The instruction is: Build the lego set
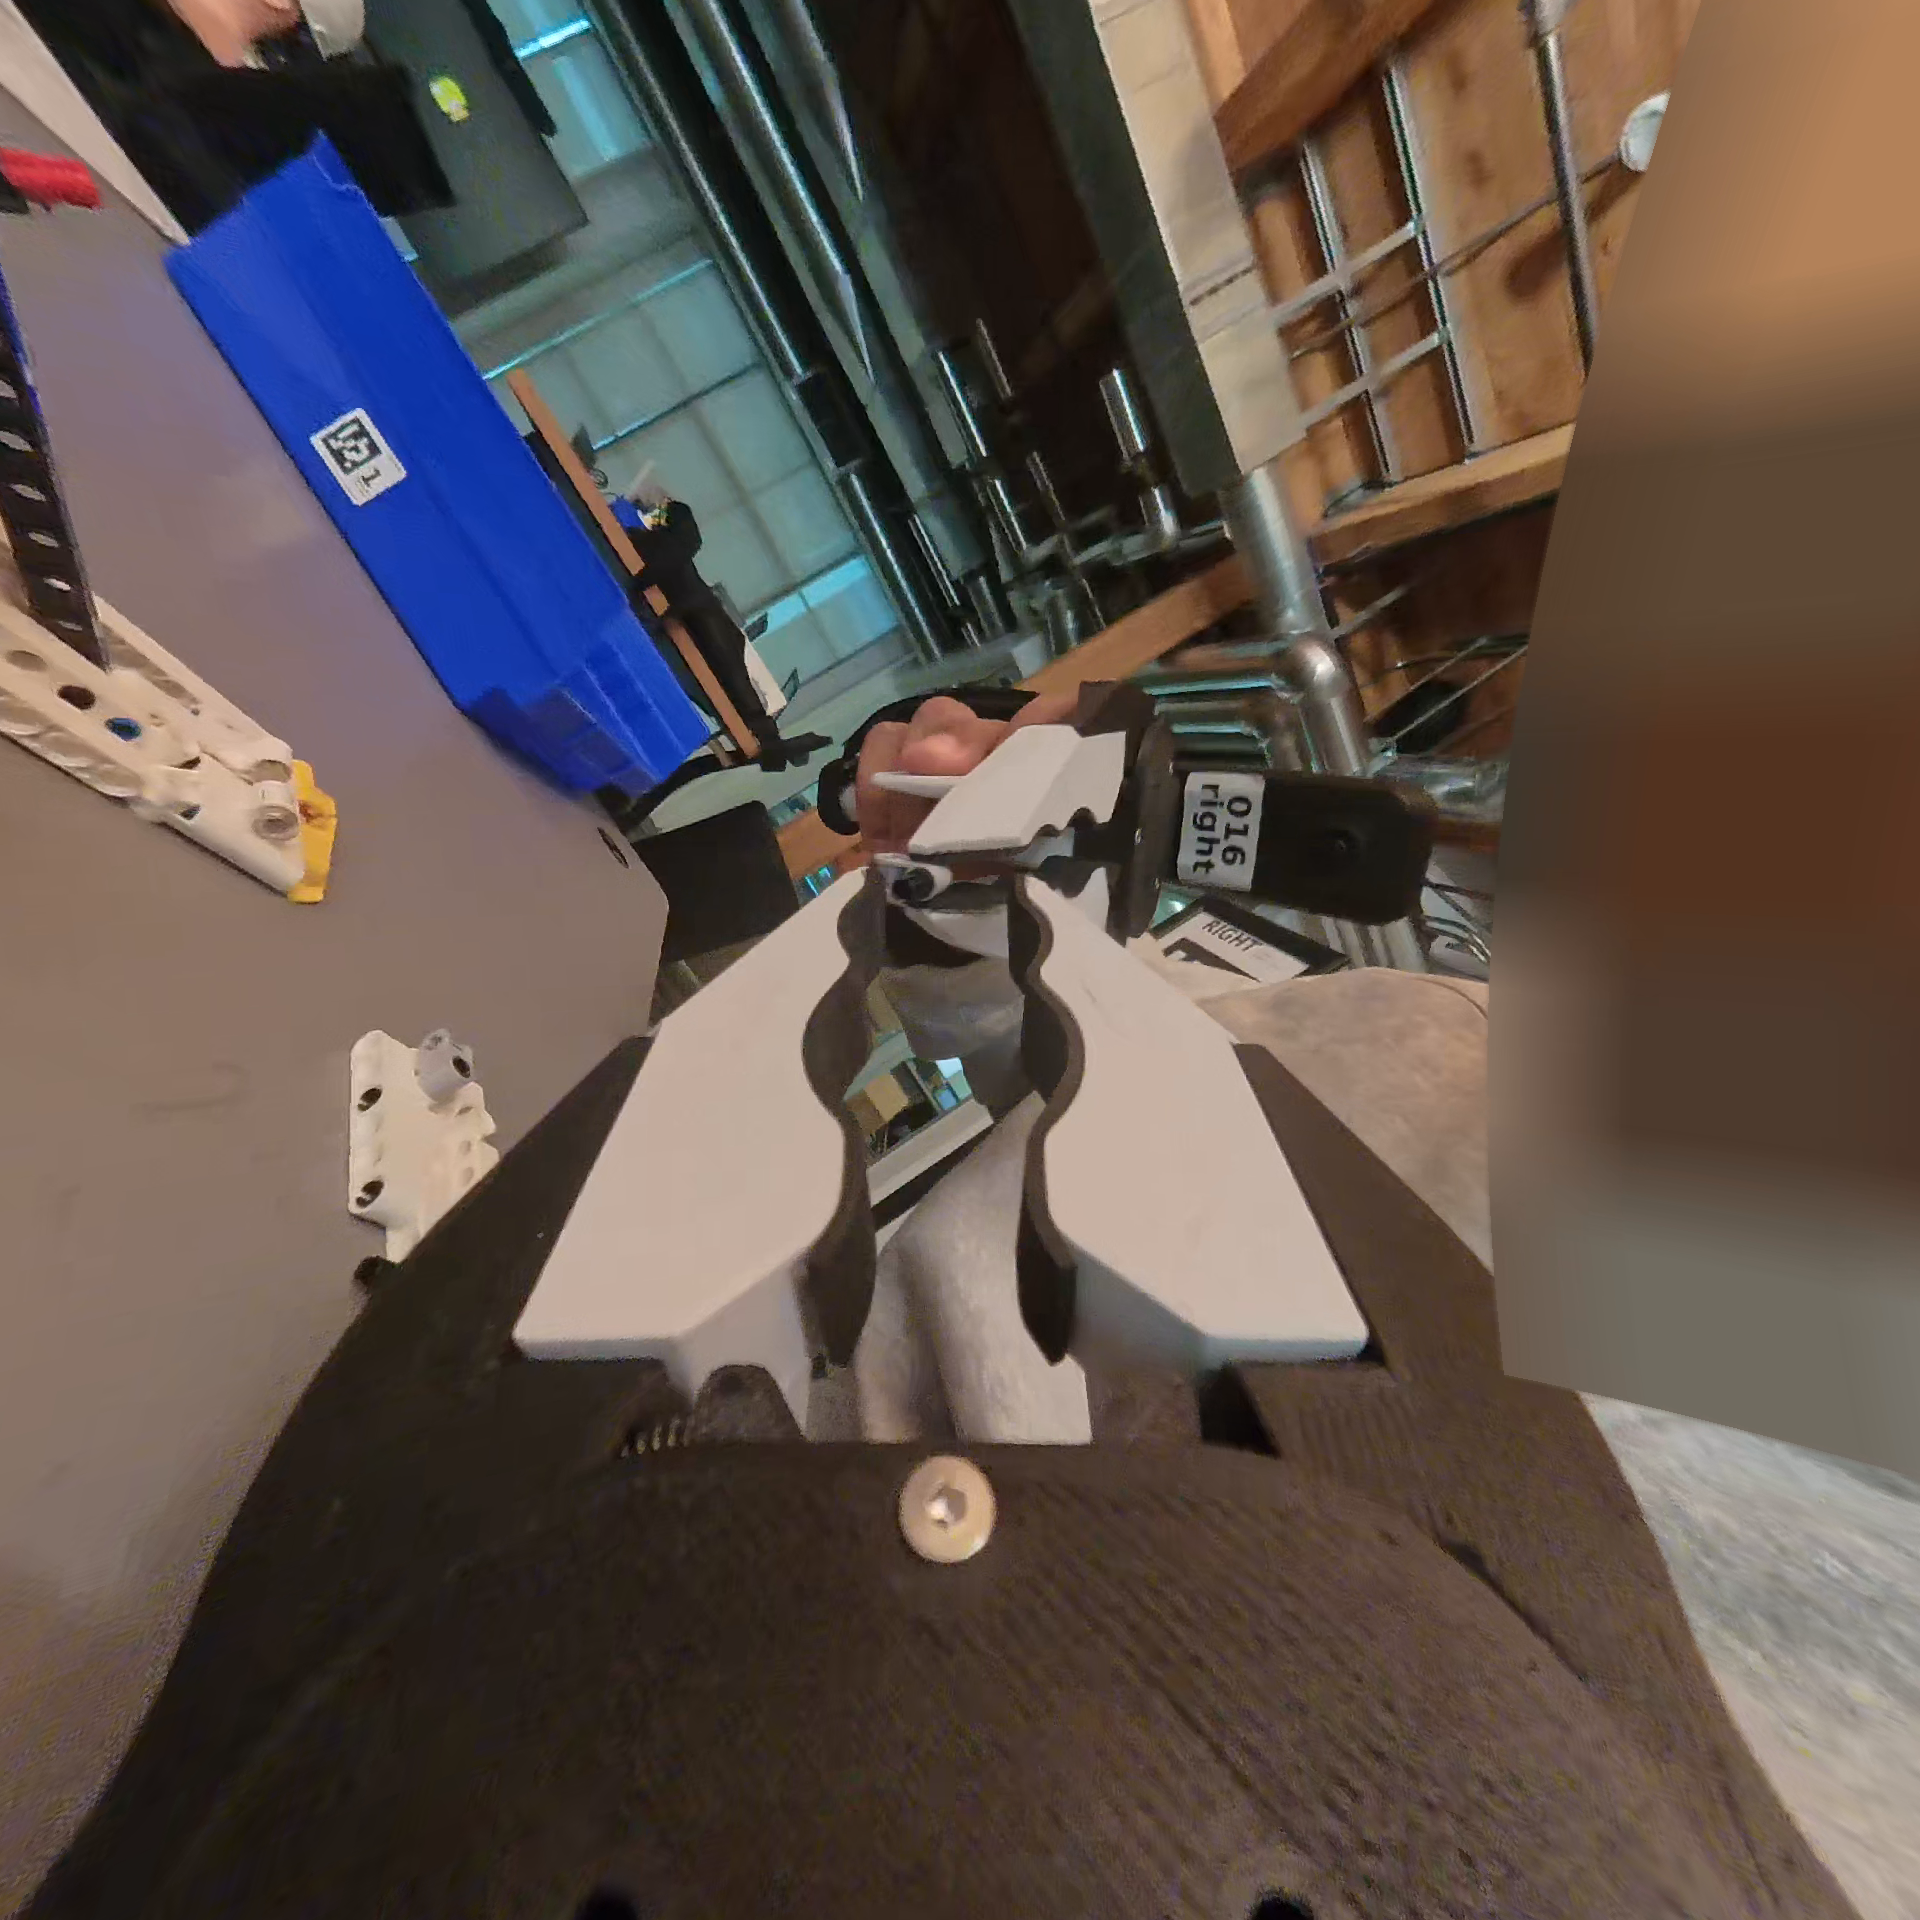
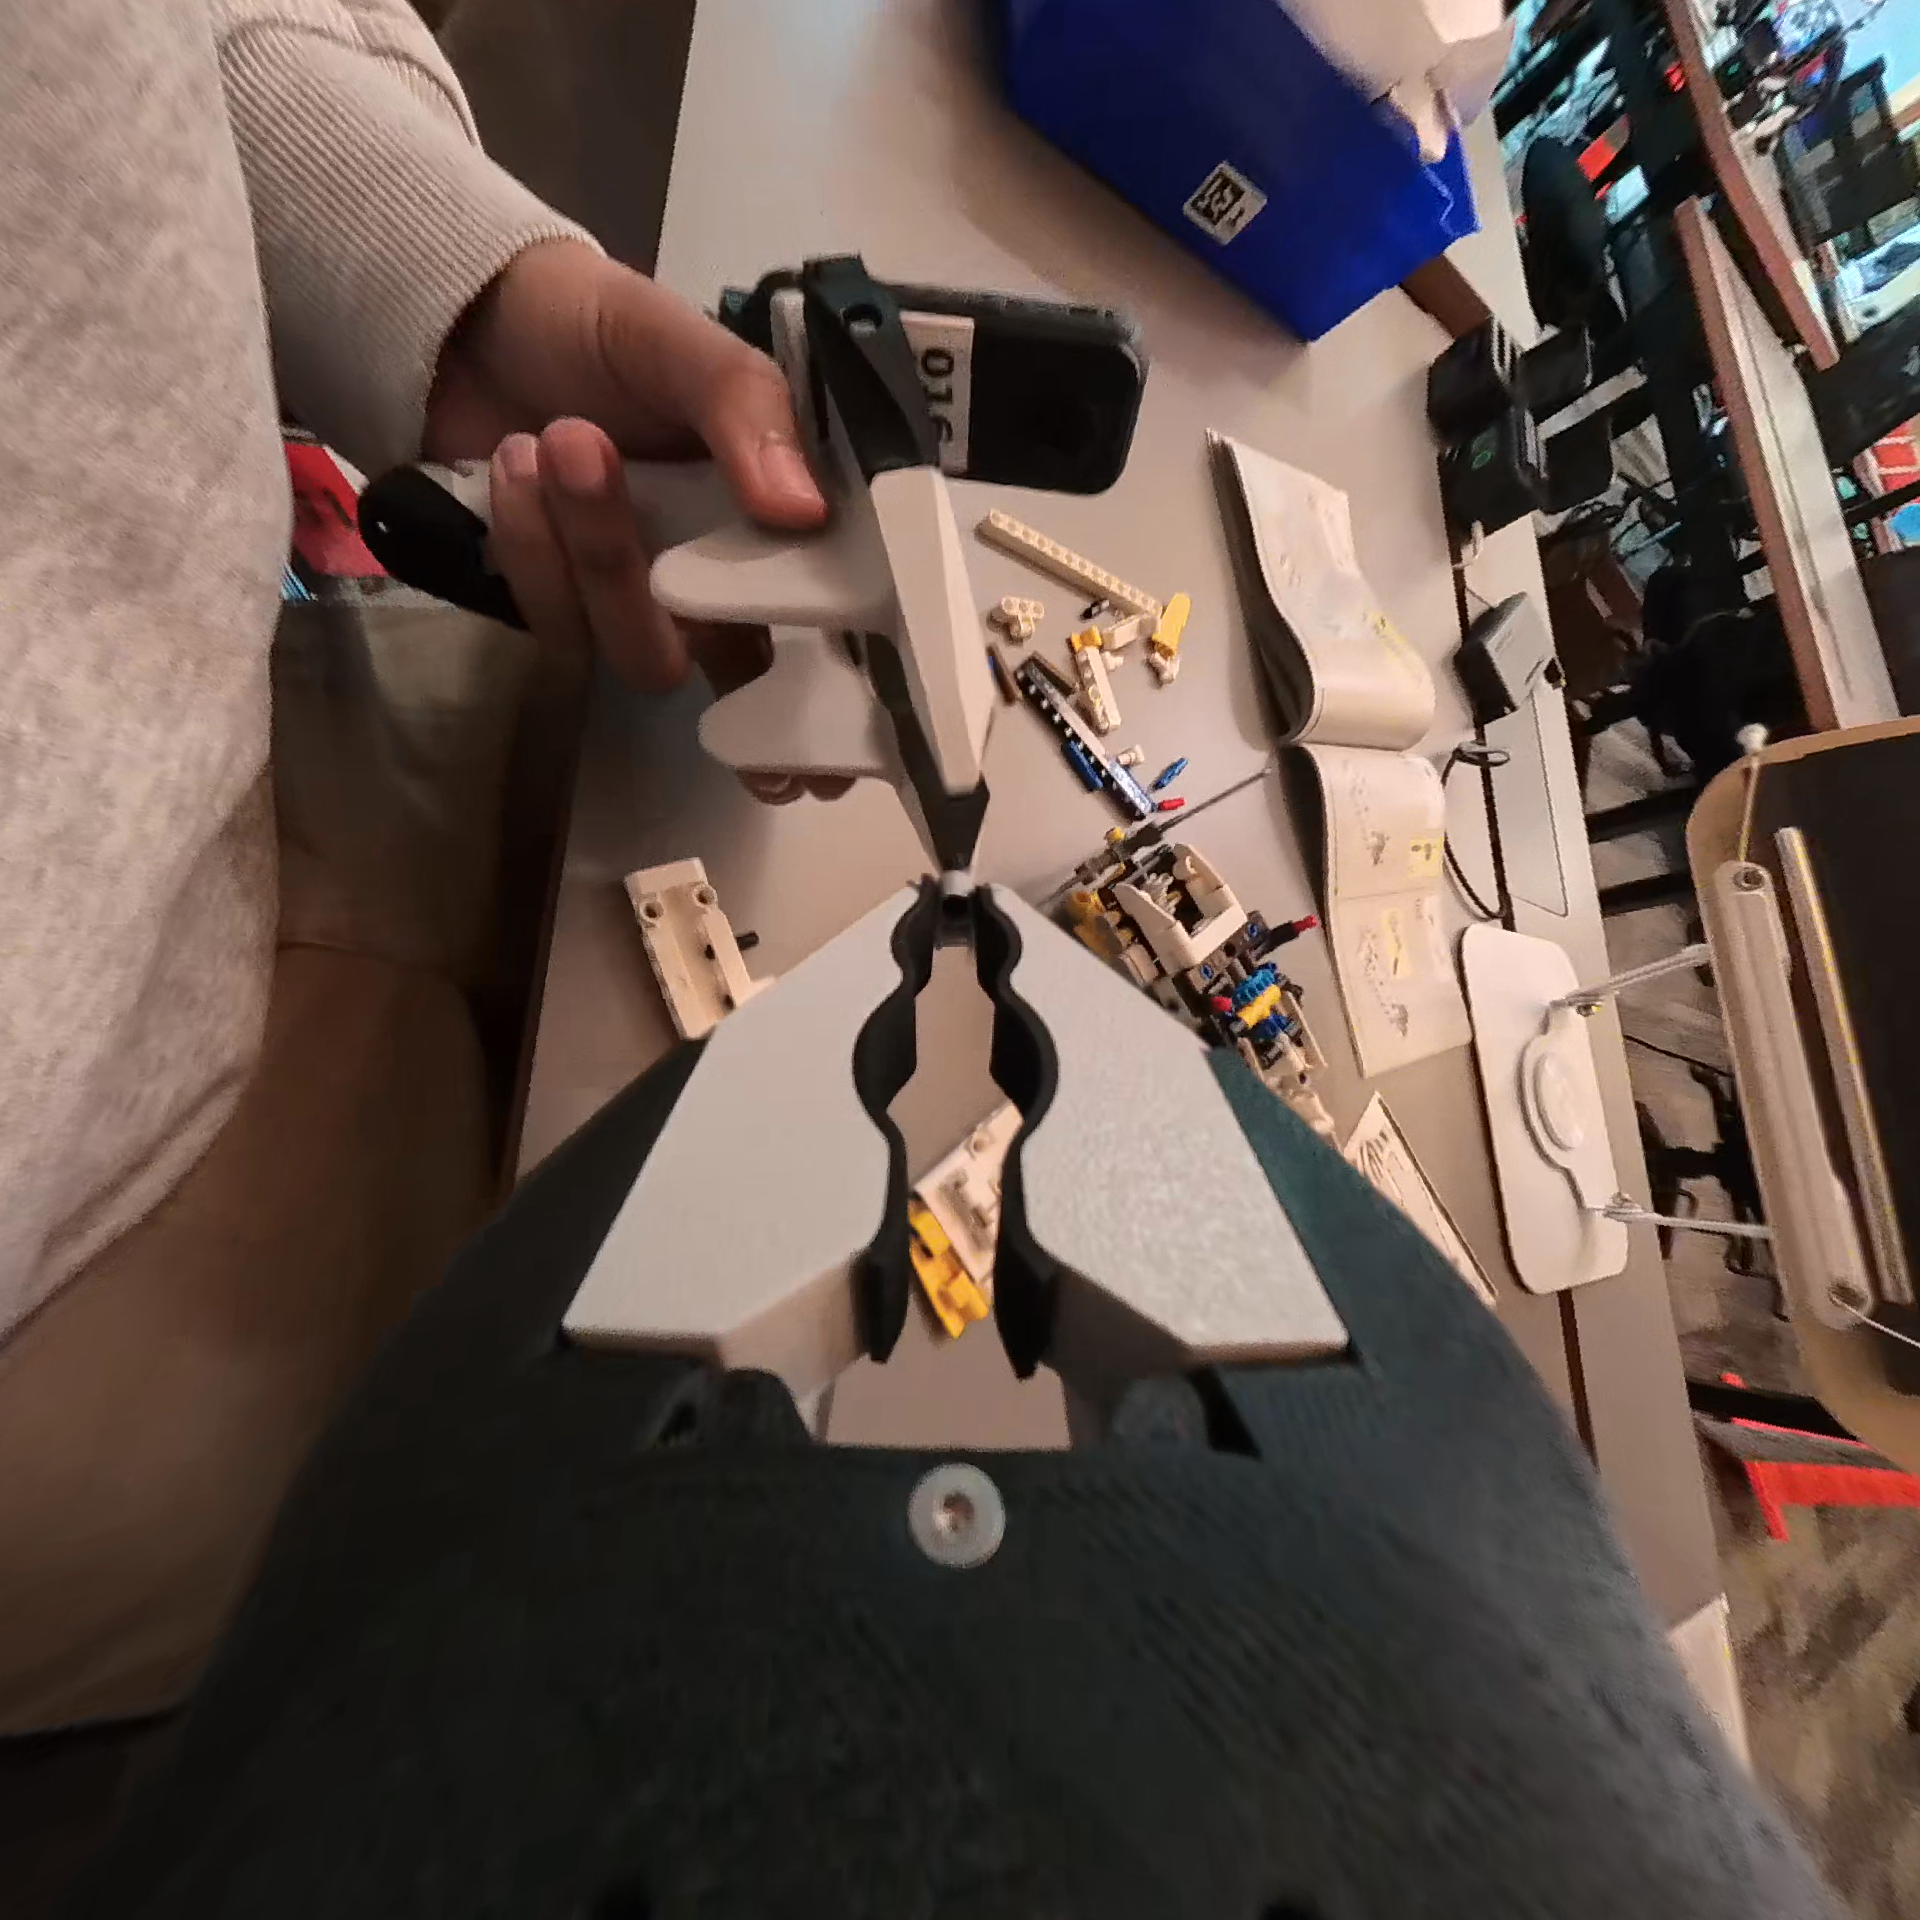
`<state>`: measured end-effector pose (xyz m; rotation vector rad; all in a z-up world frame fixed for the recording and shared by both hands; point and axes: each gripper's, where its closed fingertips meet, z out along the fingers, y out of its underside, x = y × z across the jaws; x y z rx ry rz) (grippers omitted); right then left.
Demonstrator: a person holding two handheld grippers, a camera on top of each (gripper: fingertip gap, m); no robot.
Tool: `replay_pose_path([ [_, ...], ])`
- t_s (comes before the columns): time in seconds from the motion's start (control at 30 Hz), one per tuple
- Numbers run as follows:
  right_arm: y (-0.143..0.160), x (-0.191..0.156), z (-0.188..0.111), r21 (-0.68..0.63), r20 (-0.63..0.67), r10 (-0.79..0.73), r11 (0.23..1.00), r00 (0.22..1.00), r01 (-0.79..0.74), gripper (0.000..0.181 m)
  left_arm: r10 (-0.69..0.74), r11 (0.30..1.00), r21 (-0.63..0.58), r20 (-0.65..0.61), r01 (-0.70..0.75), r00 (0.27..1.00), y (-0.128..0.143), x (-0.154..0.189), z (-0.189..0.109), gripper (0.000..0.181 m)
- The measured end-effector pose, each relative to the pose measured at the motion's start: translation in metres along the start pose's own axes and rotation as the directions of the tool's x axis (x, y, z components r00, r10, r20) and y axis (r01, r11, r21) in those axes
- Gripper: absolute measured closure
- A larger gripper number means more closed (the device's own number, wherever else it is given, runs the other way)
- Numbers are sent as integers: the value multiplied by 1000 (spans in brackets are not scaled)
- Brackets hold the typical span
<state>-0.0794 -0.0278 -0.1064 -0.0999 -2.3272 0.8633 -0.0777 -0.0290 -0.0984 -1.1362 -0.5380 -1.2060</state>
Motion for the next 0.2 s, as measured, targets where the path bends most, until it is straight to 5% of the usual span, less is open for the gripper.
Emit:
replay_pose_path([
  [0.2, -16, 0, -4, 75, 3, 13, 997, 1000, -13, 176, -19, 1000, 0, -70, 20, 997, 2, 10, 1, 175],
])
